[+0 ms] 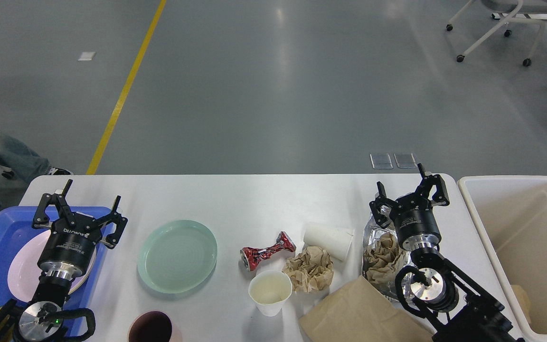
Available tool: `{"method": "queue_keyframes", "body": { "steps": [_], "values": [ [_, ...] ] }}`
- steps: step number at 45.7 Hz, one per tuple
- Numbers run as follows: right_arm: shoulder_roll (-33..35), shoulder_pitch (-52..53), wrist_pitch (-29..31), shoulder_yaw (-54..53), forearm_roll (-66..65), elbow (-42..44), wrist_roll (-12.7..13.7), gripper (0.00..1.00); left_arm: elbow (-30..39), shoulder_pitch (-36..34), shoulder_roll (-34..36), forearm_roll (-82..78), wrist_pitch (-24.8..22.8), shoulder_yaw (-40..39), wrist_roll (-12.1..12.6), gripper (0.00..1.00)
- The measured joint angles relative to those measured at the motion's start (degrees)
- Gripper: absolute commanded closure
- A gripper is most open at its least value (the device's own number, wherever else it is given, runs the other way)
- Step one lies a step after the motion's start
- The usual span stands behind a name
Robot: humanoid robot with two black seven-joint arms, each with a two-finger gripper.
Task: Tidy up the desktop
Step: 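Raise the left gripper up and over the blue tray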
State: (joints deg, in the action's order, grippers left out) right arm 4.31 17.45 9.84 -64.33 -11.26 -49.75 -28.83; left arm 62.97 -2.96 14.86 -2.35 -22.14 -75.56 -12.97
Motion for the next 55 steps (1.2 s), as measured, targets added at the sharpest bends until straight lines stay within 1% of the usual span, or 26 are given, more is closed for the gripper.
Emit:
{"method": "queue_keyframes", "body": {
  "steps": [5,13,33,36,40,44,46,48,49,52,55],
  "values": [
    [0.0,0.0,0.0,0.0,0.0,0.0,0.0,0.0,0.1,0.9,0.4,0.0,-0.3,-0.2,-0.1,0.04],
    [0.0,0.0,0.0,0.0,0.0,0.0,0.0,0.0,0.1,1.1,1.1,0.0,-2.0,-0.3,-0.2,0.04],
    [0.0,0.0,0.0,0.0,0.0,0.0,0.0,0.0,-0.7,1.1,5.1,0.8,-2.4,-0.7,-0.2,0.04],
    [0.0,0.0,0.0,0.0,0.0,0.0,0.0,0.0,-1.2,0.9,7.5,0.9,-2.4,-0.8,-0.2,0.04],
    [0.0,0.0,0.0,0.0,0.0,0.0,0.0,0.0,-1.9,0.4,14.1,1.0,-2.2,0.7,-0.2,0.04],
    [0.0,0.0,0.0,0.0,0.0,0.0,0.0,0.0,-3.7,-2.5,20.6,1.0,-2.2,4.7,-0.2,0.04],
    [0.0,0.0,0.0,0.0,0.0,0.0,0.0,0.0,-5.8,-6.5,24.8,1.0,-2.4,9.4,0.0,0.04],
    [0.0,0.0,0.0,0.0,-0.1,0.0,0.0,0.0,-7.1,-8.9,26.9,1.0,-2.5,12.5,0.1,0.04],
    [0.0,0.0,0.0,0.0,-0.1,0.0,0.0,0.0,-8.4,-11.6,29.0,1.0,-2.5,16.5,0.2,0.04],
    [0.0,0.0,0.0,0.0,-0.1,0.0,0.0,0.0,-10.1,-16.8,32.3,1.0,-2.5,23.9,0.2,0.04],
    [0.0,0.0,0.0,0.0,-0.1,0.0,0.0,0.0,-11.2,-23.9,35.5,1.0,-2.6,34.3,0.2,0.04]
  ]
}}
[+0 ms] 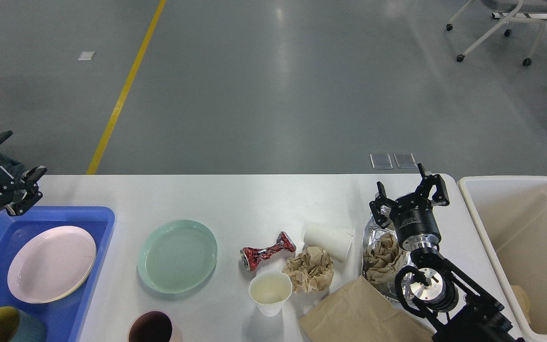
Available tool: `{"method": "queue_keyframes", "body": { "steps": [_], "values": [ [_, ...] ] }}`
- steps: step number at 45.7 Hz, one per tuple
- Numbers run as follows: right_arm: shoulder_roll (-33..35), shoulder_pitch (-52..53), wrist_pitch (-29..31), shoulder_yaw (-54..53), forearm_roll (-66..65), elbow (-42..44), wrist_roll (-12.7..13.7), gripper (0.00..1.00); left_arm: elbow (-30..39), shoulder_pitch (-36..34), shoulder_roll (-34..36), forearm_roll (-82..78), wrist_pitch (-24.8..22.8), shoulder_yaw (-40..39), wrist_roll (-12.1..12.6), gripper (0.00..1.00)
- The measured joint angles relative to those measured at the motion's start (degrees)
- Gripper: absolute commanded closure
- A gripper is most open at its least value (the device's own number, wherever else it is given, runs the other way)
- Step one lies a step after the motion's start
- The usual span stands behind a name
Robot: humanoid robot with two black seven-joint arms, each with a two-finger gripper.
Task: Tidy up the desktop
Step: 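Raise the left gripper up and over the blue tray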
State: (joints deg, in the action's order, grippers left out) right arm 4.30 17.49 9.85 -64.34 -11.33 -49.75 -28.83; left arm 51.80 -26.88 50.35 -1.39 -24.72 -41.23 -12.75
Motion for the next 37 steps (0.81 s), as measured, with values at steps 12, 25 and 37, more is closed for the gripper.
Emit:
{"method": "queue_keyframes", "body": {
  "steps": [12,25,37],
  "values": [
    [0.0,0.0,0.0,0.0,0.1,0.0,0.0,0.0,-0.5,-34.0,6.1,-0.8,-0.3,46.1,0.1,0.04],
    [0.0,0.0,0.0,0.0,0.1,0.0,0.0,0.0,1.1,-66.2,-2.2,-0.8,-1.5,95.7,0.1,0.04],
    [0.0,0.0,0.0,0.0,0.1,0.0,0.0,0.0,16.0,-94.0,-14.6,-0.5,-6.6,119.4,0.4,0.04]
  ]
}}
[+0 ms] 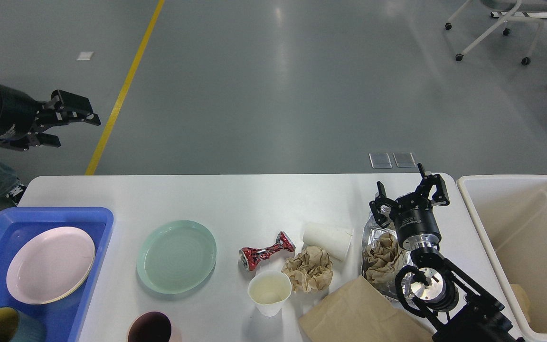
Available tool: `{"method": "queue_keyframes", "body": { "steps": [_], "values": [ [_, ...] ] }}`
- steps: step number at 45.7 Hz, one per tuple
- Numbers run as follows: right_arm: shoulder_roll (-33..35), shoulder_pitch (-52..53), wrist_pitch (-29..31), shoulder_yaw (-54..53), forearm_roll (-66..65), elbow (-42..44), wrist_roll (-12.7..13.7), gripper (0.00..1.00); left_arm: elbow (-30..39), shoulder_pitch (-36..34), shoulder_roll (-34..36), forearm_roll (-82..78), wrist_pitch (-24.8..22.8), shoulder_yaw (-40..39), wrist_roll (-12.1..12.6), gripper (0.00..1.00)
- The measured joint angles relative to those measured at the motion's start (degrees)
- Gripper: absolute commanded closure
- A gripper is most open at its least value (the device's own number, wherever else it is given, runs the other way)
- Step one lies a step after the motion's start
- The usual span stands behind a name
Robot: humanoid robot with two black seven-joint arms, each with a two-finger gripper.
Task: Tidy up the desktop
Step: 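Raise the left gripper up and over the blue tray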
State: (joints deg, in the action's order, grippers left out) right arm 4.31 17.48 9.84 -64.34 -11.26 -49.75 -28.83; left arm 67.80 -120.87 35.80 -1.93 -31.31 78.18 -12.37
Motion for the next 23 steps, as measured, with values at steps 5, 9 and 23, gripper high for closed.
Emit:
{"method": "queue_keyframes", "body": {
  "steps": [5,9,23],
  "values": [
    [0.0,0.0,0.0,0.0,0.0,0.0,0.0,0.0,3.6,-7.7,-6.7,-0.2,-4.8,1.8,0.1,0.04],
    [0.0,0.0,0.0,0.0,0.0,0.0,0.0,0.0,4.4,-13.4,-13.9,0.7,-10.7,4.9,-0.3,0.04],
    [0.0,0.0,0.0,0.0,0.0,0.0,0.0,0.0,12.4,-27.9,-29.2,6.8,-23.6,9.3,0.6,0.04]
  ]
}}
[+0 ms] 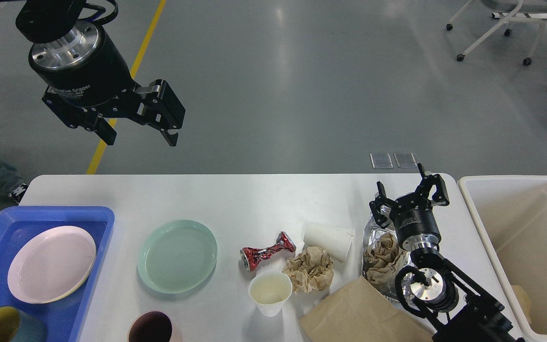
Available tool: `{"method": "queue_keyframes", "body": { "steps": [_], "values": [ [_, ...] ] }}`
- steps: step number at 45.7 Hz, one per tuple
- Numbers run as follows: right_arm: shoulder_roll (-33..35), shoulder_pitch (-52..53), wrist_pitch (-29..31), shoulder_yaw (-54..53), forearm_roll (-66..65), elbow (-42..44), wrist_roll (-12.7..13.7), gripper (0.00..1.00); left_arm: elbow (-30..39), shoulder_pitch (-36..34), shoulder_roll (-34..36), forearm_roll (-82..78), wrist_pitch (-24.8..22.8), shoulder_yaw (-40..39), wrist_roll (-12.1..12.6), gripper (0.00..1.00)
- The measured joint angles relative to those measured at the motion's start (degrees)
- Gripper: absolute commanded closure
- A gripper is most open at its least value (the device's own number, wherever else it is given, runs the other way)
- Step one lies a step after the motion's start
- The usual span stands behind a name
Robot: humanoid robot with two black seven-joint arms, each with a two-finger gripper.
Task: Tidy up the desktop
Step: 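Raise the left gripper up and over the blue tray, then lower the left gripper to the pink cup near the tray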
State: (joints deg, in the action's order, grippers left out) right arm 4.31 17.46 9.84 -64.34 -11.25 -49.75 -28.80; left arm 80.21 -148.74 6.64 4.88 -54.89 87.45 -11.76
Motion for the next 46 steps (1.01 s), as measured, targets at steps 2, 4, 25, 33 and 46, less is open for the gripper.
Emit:
{"method": "queue_keyframes", "body": {
  "steps": [2,4,25,33,46],
  "values": [
    [0.0,0.0,0.0,0.0,0.0,0.0,0.0,0.0,2.7,-2.8,-0.3,1.9,0.0,0.2,1.0,0.04],
    [0.0,0.0,0.0,0.0,0.0,0.0,0.0,0.0,5.9,-5.8,-0.9,4.1,-0.1,0.5,2.5,0.04],
    [0.0,0.0,0.0,0.0,0.0,0.0,0.0,0.0,19.8,-17.8,-5.1,15.6,-0.1,4.9,7.5,0.04],
    [0.0,-0.1,0.0,0.0,0.0,0.0,0.0,0.0,19.3,-16.1,-4.4,15.0,0.1,4.8,7.3,0.04],
    [0.0,-0.1,0.0,0.0,0.0,-0.1,0.0,0.0,17.9,-6.9,-1.1,14.1,1.4,2.1,8.2,0.09]
  ]
}}
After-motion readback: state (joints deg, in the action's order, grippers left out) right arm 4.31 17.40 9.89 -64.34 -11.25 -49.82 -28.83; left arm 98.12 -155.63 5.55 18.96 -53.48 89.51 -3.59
